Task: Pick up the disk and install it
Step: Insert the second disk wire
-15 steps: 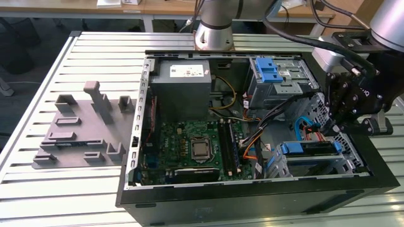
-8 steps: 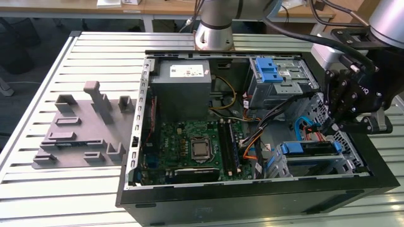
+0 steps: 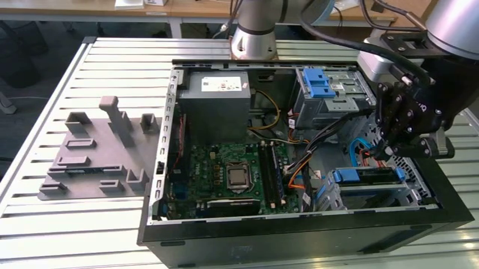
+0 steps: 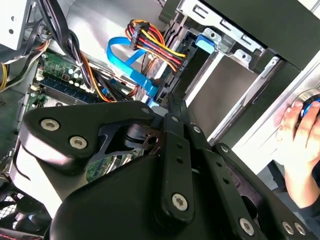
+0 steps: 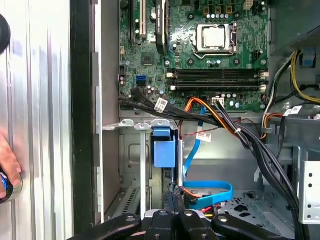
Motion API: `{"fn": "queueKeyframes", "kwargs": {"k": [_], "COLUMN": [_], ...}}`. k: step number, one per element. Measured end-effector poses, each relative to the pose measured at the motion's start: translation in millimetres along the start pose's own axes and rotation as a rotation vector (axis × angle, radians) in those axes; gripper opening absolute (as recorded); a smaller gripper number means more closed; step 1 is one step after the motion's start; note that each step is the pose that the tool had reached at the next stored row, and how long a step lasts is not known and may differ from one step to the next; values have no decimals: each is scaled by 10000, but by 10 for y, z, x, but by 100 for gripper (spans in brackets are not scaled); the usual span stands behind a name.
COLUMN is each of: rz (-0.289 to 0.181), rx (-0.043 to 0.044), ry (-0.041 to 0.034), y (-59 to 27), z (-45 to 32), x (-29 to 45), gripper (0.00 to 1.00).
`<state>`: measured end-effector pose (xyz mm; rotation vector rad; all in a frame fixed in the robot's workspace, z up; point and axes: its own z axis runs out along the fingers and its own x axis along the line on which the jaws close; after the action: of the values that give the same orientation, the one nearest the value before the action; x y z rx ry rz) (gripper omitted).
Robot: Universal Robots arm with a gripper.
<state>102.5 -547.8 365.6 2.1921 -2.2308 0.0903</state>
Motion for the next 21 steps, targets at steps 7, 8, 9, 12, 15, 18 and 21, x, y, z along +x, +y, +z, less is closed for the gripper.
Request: {"fn": "queueKeyframes", "kwargs": {"k": [7,8,9,12,15,18,21], "rz": [1,0,0,1,0,2,0], "rx": [0,-1,-12,-53,-54,-60,-106], "ry": [5,12,22,26,27,25,39], "y": [2,2,3,4,2,1,2], "z": [-20,-21,-22,-24,-85,-106,-86], "x": [-95,-113,-132,-170,-172,-171,-194], "gripper": [11,11,11,18,18,18,18]}}
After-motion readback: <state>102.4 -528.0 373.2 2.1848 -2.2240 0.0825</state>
